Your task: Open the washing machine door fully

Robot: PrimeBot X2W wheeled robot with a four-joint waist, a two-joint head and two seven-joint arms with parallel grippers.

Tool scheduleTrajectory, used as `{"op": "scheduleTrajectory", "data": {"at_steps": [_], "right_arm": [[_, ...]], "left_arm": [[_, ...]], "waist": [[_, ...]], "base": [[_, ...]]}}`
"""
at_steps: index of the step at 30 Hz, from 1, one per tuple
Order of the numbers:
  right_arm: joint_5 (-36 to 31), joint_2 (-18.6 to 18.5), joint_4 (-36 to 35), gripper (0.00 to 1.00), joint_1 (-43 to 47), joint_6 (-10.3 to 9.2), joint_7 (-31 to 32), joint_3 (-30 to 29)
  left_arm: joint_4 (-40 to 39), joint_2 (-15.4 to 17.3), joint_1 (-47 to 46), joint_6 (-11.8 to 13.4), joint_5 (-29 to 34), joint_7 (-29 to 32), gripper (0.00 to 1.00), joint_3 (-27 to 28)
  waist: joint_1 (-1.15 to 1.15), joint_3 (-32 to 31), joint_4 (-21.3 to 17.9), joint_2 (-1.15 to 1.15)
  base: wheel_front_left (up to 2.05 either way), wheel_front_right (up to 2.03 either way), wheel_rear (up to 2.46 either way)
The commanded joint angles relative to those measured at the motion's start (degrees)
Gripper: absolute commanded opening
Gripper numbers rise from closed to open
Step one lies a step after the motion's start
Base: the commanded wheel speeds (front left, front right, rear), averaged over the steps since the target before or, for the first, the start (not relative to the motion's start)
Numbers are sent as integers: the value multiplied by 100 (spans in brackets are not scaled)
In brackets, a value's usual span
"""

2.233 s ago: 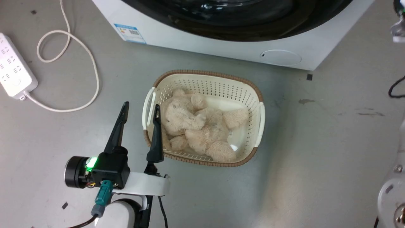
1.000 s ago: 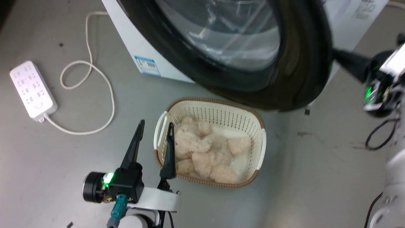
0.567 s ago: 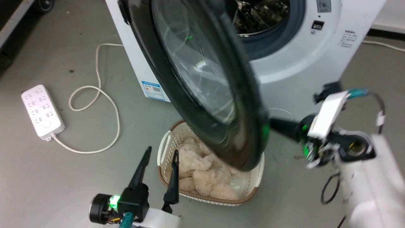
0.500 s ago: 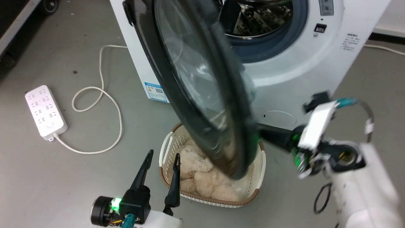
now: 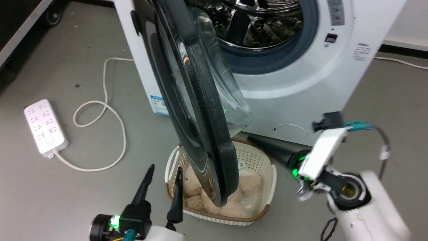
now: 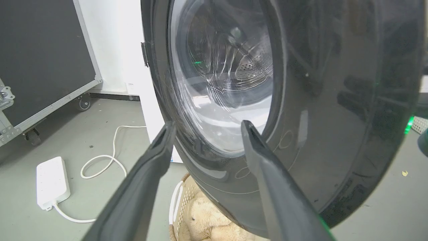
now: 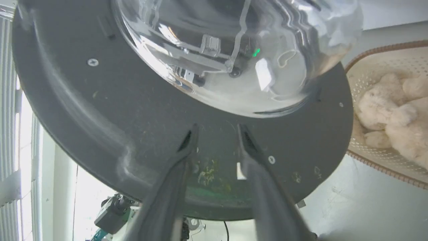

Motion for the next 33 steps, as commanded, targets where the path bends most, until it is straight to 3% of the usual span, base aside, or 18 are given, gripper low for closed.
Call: {"op": "scheduleTrajectory", "data": {"at_steps": [1, 8, 11, 14, 19, 24, 33], "right_arm": [[-121, -42, -122, 100, 86, 6, -154, -101], [-2005, -968, -1346, 100, 516, 6, -2073, -269], [-3267, -1520, -1707, 100, 942, 6, -3076, -100], [-4818, -1832, -1767, 100, 1388, 6, -3997, -226], [-6253, -1157, -1873, 100, 2216, 6, -4964, -1003], [-7323, -480, -2346, 100, 2910, 6, -5350, -1440], [-7595, -57, -2518, 100, 3191, 6, -5459, -1387]], "left_arm": [[-31, 30, 64, 1, -22, -28, 100, 49], [-58, 129, 49, -91, -72, -28, 100, 283], [-51, 167, 67, -109, -123, -28, 100, 416], [-110, 218, 160, -105, -155, -28, 100, 547], [-41, 323, 303, -243, -194, -28, 100, 596], [-32, 341, 414, -261, -169, -28, 100, 574], [-121, 331, 380, -202, 16, -28, 100, 553]], "waist": [[0, -69, -120, 0], [0, -322, -494, 0], [0, -474, -622, 0], [0, -580, -778, 0], [0, -665, -957, 0], [0, -668, -1053, 0], [0, -674, -1141, 0]], "base": [[0, 0, 0], [0, 0, 0], [0, 0, 0], [0, 0, 0], [0, 0, 0], [0, 0, 0], [0, 0, 0]]}}
